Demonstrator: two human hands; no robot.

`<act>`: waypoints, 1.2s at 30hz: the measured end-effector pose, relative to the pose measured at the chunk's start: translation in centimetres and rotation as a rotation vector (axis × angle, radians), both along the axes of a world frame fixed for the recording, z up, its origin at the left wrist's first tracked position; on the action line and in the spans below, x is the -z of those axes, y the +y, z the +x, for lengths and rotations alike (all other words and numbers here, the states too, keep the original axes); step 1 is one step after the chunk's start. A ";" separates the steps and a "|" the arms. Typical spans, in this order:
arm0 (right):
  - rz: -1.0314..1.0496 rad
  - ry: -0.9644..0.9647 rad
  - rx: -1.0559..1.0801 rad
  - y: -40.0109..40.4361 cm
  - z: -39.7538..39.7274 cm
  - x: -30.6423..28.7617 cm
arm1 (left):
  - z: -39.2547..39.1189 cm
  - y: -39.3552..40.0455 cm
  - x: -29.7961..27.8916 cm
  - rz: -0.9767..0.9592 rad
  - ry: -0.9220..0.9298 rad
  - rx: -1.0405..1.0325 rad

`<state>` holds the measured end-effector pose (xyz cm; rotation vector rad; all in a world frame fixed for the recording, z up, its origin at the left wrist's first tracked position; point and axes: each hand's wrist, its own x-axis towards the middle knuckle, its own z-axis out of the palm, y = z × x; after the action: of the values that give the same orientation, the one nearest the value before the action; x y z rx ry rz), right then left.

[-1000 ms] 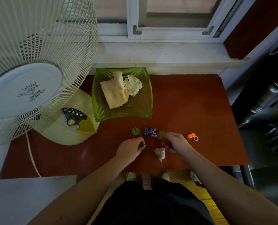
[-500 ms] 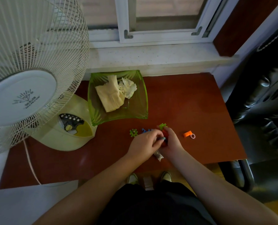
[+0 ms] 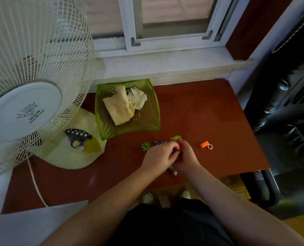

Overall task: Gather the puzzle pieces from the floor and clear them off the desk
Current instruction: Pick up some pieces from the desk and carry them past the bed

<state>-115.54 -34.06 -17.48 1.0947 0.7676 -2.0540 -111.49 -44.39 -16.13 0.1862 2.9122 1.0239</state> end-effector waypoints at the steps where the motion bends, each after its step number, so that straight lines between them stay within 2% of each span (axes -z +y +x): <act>1: -0.002 0.000 -0.001 0.0 0.0 0.2 | -0.1 0.0 -0.1 0.006 0.001 0.003; 5: 0.067 -0.028 0.016 0.2 0.0 1.0 | -0.5 -0.6 0.0 0.046 0.026 -0.061; 9: 0.043 0.080 0.032 0.5 0.1 1.9 | -0.4 -2.3 0.5 0.099 0.030 -0.203; 19: 0.158 0.137 0.012 2.8 0.7 2.3 | 1.2 -5.2 3.0 0.123 -0.197 -0.289; 32: 0.238 0.207 0.248 12.3 4.4 -0.9 | -1.4 2.0 2.3 0.175 -0.210 0.023; 36: 0.264 0.212 0.332 16.7 5.9 -1.3 | -2.3 5.5 1.6 0.124 -0.188 0.100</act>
<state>-109.59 -17.32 -16.16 1.2271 1.0445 -2.4280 -113.81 -38.87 -17.75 0.2253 2.6465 1.1396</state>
